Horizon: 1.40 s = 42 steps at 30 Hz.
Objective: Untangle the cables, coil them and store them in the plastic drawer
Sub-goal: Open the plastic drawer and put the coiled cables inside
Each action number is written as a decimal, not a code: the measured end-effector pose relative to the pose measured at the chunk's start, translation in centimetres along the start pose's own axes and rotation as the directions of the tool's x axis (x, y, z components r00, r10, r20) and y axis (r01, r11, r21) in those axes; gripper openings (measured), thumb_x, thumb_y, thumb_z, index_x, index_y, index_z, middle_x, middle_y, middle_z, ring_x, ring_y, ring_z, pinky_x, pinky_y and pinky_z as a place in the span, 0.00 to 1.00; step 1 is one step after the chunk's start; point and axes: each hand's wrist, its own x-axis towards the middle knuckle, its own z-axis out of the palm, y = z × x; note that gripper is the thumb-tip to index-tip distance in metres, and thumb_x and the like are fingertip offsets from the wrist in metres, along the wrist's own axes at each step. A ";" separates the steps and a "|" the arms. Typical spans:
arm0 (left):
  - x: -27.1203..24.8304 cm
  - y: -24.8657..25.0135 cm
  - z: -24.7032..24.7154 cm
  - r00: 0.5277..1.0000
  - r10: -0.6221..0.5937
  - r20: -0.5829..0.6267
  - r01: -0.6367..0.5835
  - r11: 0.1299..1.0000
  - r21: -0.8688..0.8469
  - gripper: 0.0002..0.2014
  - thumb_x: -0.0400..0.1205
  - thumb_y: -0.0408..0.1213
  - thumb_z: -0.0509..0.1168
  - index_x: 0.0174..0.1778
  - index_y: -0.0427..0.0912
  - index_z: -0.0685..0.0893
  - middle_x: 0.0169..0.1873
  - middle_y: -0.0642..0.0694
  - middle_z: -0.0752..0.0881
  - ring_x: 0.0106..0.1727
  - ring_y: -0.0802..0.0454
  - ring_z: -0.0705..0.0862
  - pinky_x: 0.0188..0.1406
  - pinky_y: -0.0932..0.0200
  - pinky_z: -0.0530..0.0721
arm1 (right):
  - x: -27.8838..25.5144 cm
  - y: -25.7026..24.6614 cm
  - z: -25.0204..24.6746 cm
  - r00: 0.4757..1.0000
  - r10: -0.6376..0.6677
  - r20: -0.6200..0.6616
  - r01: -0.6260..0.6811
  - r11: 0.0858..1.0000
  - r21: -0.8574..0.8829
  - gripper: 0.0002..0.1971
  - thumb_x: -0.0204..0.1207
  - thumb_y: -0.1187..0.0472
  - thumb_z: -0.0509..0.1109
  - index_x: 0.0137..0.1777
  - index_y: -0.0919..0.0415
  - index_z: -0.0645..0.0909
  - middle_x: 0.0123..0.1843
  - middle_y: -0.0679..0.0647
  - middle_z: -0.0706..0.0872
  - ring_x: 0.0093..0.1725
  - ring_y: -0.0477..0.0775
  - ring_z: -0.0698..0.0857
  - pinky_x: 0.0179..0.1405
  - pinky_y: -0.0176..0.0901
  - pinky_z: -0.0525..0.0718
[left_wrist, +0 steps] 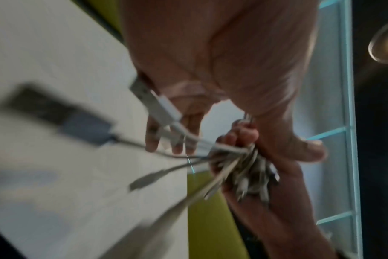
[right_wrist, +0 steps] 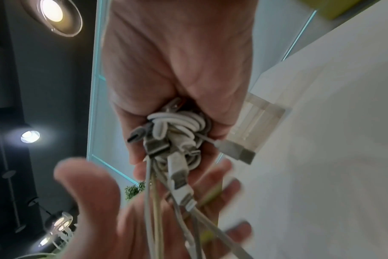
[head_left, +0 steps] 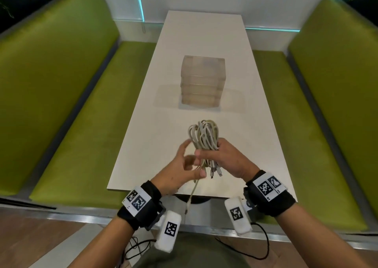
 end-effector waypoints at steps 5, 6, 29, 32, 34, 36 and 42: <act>-0.4 -0.1 0.9 1.000 0.003 0.027 -0.009 0.972 0.236 0.09 0.86 0.42 0.59 0.49 0.43 0.82 0.24 0.49 0.84 0.31 0.53 0.86 0.42 0.54 0.82 | 0.3 0.0 -0.3 0.996 -0.022 -0.090 0.025 0.999 0.035 0.09 0.77 0.66 0.71 0.45 0.75 0.84 0.40 0.66 0.89 0.38 0.58 0.87 0.39 0.49 0.83; -0.4 0.0 0.7 0.999 -0.018 0.033 0.010 0.973 0.232 0.12 0.87 0.42 0.58 0.47 0.40 0.83 0.24 0.49 0.82 0.27 0.53 0.83 0.37 0.55 0.81 | 0.2 -0.1 -0.4 0.994 -0.029 -0.104 0.031 0.999 0.023 0.09 0.77 0.67 0.70 0.43 0.76 0.84 0.38 0.64 0.89 0.37 0.56 0.86 0.39 0.47 0.83; 0.2 2.9 -0.9 0.978 -0.142 0.153 0.026 0.809 0.588 0.08 0.79 0.39 0.71 0.36 0.41 0.90 0.26 0.52 0.83 0.21 0.63 0.74 0.26 0.68 0.72 | -1.6 0.8 -1.4 0.906 0.288 0.309 -0.234 0.952 -0.198 0.10 0.71 0.66 0.76 0.53 0.64 0.86 0.50 0.61 0.91 0.49 0.58 0.89 0.52 0.52 0.86; 0.3 3.0 -1.0 0.987 -0.131 0.089 0.062 0.836 0.546 0.03 0.75 0.38 0.74 0.43 0.47 0.90 0.36 0.53 0.87 0.19 0.62 0.73 0.24 0.66 0.74 | -1.4 1.4 -0.6 0.929 0.301 0.214 -0.251 0.940 -0.229 0.14 0.64 0.62 0.81 0.47 0.67 0.84 0.44 0.64 0.89 0.43 0.64 0.87 0.47 0.60 0.82; 0.3 3.0 -1.2 0.985 -0.160 0.065 0.097 0.827 0.553 0.07 0.74 0.40 0.76 0.46 0.49 0.87 0.39 0.55 0.86 0.21 0.61 0.76 0.22 0.67 0.75 | -1.3 1.9 0.0 0.938 0.301 0.171 -0.266 0.943 -0.197 0.13 0.63 0.64 0.81 0.45 0.67 0.83 0.40 0.60 0.86 0.39 0.57 0.84 0.43 0.55 0.79; 0.3 3.2 -1.5 0.982 -0.186 0.026 0.149 0.856 0.494 0.10 0.75 0.43 0.75 0.49 0.48 0.85 0.39 0.53 0.87 0.26 0.58 0.82 0.24 0.63 0.79 | -1.2 2.0 0.1 0.946 0.297 0.129 -0.273 0.946 -0.174 0.08 0.64 0.66 0.80 0.42 0.62 0.84 0.36 0.55 0.85 0.36 0.53 0.83 0.40 0.49 0.79; 0.2 3.3 -4.7 0.923 -0.050 -0.381 0.045 0.999 -0.023 0.19 0.78 0.53 0.68 0.58 0.46 0.78 0.61 0.35 0.81 0.48 0.48 0.90 0.53 0.44 0.88 | -1.3 2.6 -0.8 0.968 0.248 -0.038 -0.251 0.963 -0.100 0.10 0.66 0.63 0.80 0.40 0.68 0.84 0.34 0.56 0.85 0.35 0.52 0.82 0.37 0.46 0.79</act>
